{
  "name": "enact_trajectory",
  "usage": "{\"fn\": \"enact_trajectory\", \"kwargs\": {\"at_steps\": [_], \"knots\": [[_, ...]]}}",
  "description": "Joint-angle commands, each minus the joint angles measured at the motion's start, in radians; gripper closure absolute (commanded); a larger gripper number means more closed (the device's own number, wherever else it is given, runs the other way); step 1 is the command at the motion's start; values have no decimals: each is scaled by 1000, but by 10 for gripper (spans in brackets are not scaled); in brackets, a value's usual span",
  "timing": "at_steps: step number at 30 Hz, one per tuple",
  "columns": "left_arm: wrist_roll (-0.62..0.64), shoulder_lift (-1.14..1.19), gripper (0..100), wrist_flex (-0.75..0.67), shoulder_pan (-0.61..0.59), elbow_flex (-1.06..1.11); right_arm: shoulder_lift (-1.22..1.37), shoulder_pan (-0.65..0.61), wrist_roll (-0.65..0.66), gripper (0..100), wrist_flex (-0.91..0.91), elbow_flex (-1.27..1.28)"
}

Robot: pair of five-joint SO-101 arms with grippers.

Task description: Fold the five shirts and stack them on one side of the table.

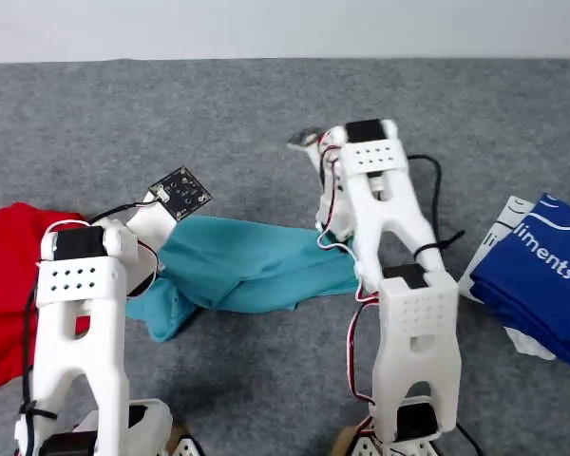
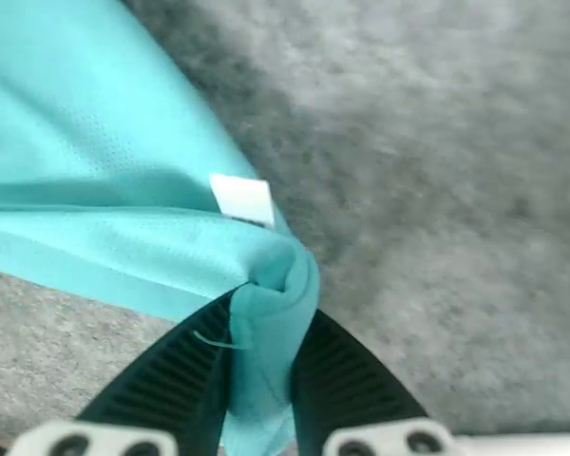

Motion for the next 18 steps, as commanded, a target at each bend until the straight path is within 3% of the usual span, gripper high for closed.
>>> {"fn": "enact_trajectory", "kwargs": {"at_steps": [1, 4, 13, 18], "knots": [[6, -8, 995, -11, 5, -39, -154, 50, 11, 987, 41, -51], [28, -9, 995, -8, 3, -107, -252, 76, 11, 987, 41, -51], [307, -3, 995, 15, 3, -544, -536, 140, 11, 988, 39, -49], [376, 0, 995, 11, 3, -754, -648, 168, 11, 988, 39, -49]]}}
